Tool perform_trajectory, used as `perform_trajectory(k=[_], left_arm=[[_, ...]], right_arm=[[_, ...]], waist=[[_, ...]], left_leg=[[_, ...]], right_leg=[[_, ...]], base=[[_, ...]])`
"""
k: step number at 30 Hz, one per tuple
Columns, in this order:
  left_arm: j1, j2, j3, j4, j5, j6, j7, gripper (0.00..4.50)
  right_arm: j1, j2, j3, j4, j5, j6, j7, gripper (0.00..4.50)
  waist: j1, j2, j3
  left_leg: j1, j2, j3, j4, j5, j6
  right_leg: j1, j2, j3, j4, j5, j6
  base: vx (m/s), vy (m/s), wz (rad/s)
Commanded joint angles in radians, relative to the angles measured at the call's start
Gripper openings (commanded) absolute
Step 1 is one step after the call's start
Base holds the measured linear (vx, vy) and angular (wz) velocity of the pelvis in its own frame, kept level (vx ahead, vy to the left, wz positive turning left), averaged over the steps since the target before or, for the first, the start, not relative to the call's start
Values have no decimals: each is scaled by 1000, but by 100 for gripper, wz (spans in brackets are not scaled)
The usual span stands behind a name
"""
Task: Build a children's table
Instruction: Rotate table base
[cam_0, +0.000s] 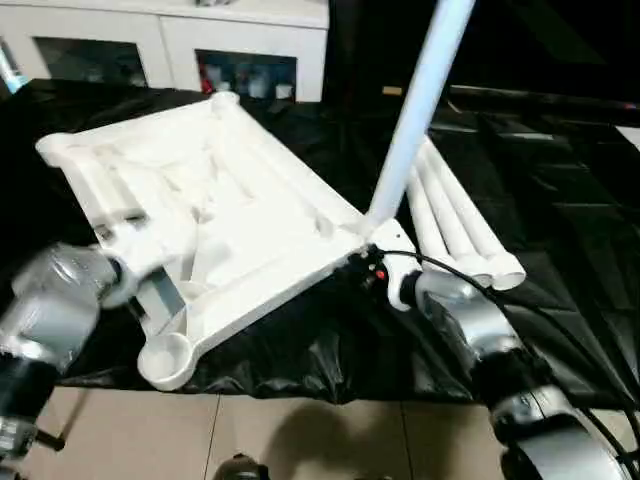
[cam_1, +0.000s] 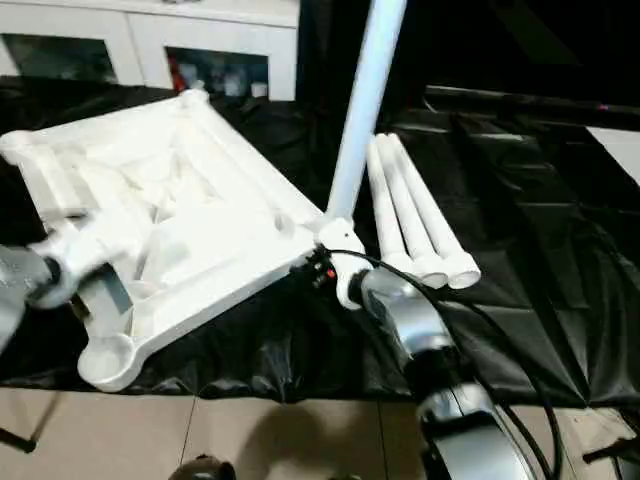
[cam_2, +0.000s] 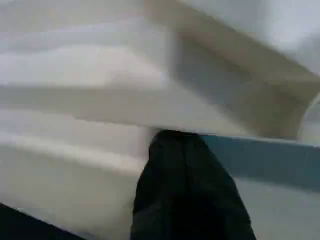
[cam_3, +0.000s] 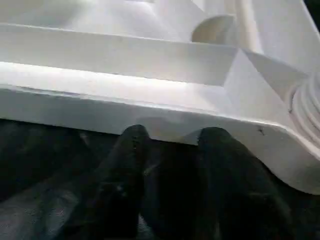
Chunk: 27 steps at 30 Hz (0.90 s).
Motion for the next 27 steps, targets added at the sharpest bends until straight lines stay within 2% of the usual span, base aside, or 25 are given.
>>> perform_trajectory(k=[1,2,4,5,6,8,11,12,14,15,18,19,21,22,24,27], left_arm=[[38,1,-76,-62,-38,-24,-107,0],[44,2,-84,-73,-43,-36,-123,0],[44,2,-85,-73,-43,-37,-124,0],[52,-3,-95,-95,-57,-41,-148,0],[60,-14,-107,-127,-84,-36,-179,0],[65,-30,-122,-165,-113,-32,-207,0],[61,-88,-161,-234,-155,-21,-245,0],[54,-112,-173,-242,-157,-18,-241,0],[48,-126,-183,-247,-156,-17,-242,0],[37,-150,-197,-245,-151,-20,-237,0],[19,-187,-211,-240,-152,-23,-236,0],[14,-203,-212,-235,-151,-28,-227,0],[4,-233,-210,-217,-143,-46,-196,0],[4,-233,-210,-217,-143,-46,-196,0],[-20,-271,-202,-164,-126,-84,-142,0],[-46,-300,-188,-106,-109,-120,-84,0]], right_arm=[[-42,15,-2,77,-10,-41,-26,159],[-52,21,-2,98,-11,-49,-32,136],[-53,21,-3,99,-11,-50,-32,126],[-70,32,-6,134,-14,-66,-42,118],[-92,45,-11,173,-17,-82,-60,104],[-115,57,-16,210,-20,-96,-79,84],[-164,83,-29,280,-20,-123,-107,72],[-175,90,-32,293,-20,-128,-110,47],[-182,94,-33,307,-19,-137,-110,35],[-189,99,-32,323,-19,-148,-112,27],[-197,104,-30,347,-19,-165,-113,7],[-197,106,-29,351,-20,-169,-115,2],[-203,107,-31,372,-20,-184,-120,2],[-203,107,-31,372,-20,-184,-120,2],[-206,102,-41,395,-24,-200,-124,2],[-204,97,-47,407,-31,-210,-130,2]], waist=[[-1,23,-70],[-3,23,-69],[-3,24,-67],[-4,27,-67],[-6,31,-68],[-6,30,-68],[-7,29,-67],[-8,27,-70],[-10,25,-72],[-11,22,-72],[-15,25,-74],[-17,23,-74],[-24,31,-74],[-24,29,-75],[-25,34,-73],[-23,36,-73]], left_leg=[[38,78,-48,-77,-253,-50],[37,78,-48,-77,-257,-51],[39,78,-47,-78,-272,-54],[42,79,-47,-78,-290,-59],[41,80,-50,-80,-303,-69],[47,80,-49,-78,-316,-78],[45,79,-46,-79,-311,-85],[40,79,-47,-79,-296,-82],[37,77,-45,-78,-270,-73],[33,76,-45,-77,-253,-66],[31,75,-44,-72,-225,-55],[30,75,-44,-72,-222,-54],[31,74,-43,-71,-234,-51],[30,74,-44,-71,-235,-51],[32,73,-43,-71,-256,-50],[33,73,-44,-71,-269,-50]], right_leg=[[35,-122,77,-73,-233,-176],[34,-122,77,-74,-240,-178],[34,-119,78,-78,-260,-176],[31,-120,78,-77,-271,-174],[34,-122,77,-77,-279,-178],[30,-121,78,-77,-278,-183],[30,-115,78,-73,-254,-191],[38,-117,78,-69,-234,-189],[41,-116,78,-66,-203,-189],[45,-116,77,-65,-192,-190],[46,-116,76,-64,-167,-198],[48,-115,76,-63,-162,-199],[47,-112,75,-66,-158,-205],[49,-114,75,-64,-159,-207],[46,-109,74,-69,-171,-203],[46,-110,74,-71,-191,-199]], base=[[0,0,0],[0,0,0],[0,0,0],[0,0,0],[0,0,0],[0,0,0],[0,0,0],[0,0,0],[0,0,0],[0,0,0],[0,0,0],[0,0,0],[0,0,0],[0,0,0],[0,0,0],[0,0,0]])
